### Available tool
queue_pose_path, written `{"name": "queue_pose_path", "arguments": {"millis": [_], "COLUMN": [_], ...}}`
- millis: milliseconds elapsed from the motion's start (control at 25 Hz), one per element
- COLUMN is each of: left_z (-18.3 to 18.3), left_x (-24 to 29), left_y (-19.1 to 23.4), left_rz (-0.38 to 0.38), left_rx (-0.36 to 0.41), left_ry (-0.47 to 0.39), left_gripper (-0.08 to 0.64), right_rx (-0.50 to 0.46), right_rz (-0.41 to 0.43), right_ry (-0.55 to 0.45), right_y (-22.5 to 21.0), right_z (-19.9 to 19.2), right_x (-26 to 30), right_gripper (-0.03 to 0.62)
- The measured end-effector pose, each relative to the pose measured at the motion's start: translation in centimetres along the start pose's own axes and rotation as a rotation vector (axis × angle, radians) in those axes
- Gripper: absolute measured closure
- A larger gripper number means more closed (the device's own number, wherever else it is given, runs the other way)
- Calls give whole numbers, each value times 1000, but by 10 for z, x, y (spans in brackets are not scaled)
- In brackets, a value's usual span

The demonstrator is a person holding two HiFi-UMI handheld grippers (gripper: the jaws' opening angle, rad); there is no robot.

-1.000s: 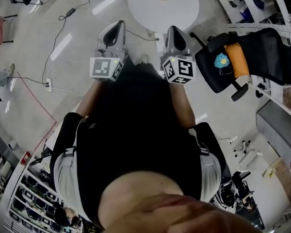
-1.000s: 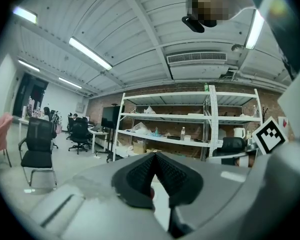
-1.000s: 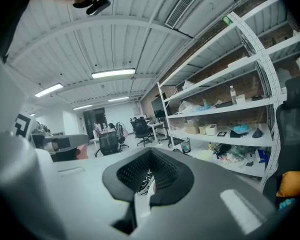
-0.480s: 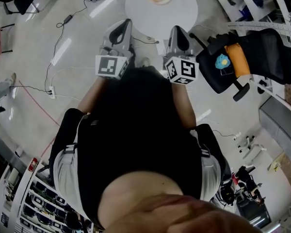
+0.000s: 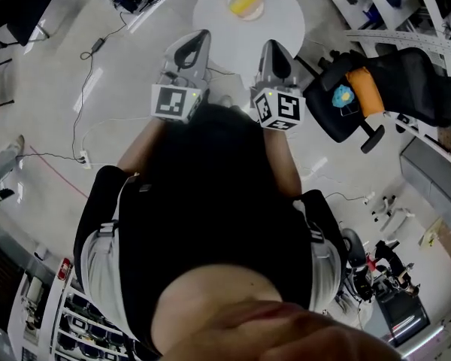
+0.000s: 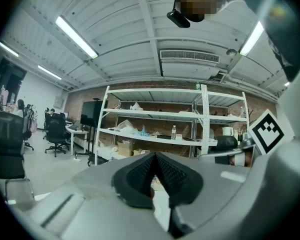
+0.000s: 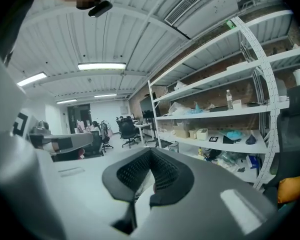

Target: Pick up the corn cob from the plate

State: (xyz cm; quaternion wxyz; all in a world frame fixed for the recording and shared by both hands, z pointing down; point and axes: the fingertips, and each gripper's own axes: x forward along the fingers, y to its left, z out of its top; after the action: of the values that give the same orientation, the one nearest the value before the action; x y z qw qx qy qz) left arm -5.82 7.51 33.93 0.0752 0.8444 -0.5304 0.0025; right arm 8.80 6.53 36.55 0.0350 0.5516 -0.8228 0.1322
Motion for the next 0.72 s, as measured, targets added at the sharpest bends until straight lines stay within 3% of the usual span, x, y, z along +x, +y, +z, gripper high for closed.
{"name": "queue_pose_path", "arguments": {"millis": [360, 720], "left_z": [12, 16], "left_x": [28, 53], "left_y": [56, 72], "left_rz": [-51, -75], "left_rx": [-24, -43], "left_ry": [-12, -16], "left_gripper": [554, 554], "right_rx": [23, 35], "right_rz": [-94, -115], "right_ry": [28, 49], "right_y": [10, 15], "right_z": [0, -1], "right_x": [54, 82], "right_gripper": [584, 584]}}
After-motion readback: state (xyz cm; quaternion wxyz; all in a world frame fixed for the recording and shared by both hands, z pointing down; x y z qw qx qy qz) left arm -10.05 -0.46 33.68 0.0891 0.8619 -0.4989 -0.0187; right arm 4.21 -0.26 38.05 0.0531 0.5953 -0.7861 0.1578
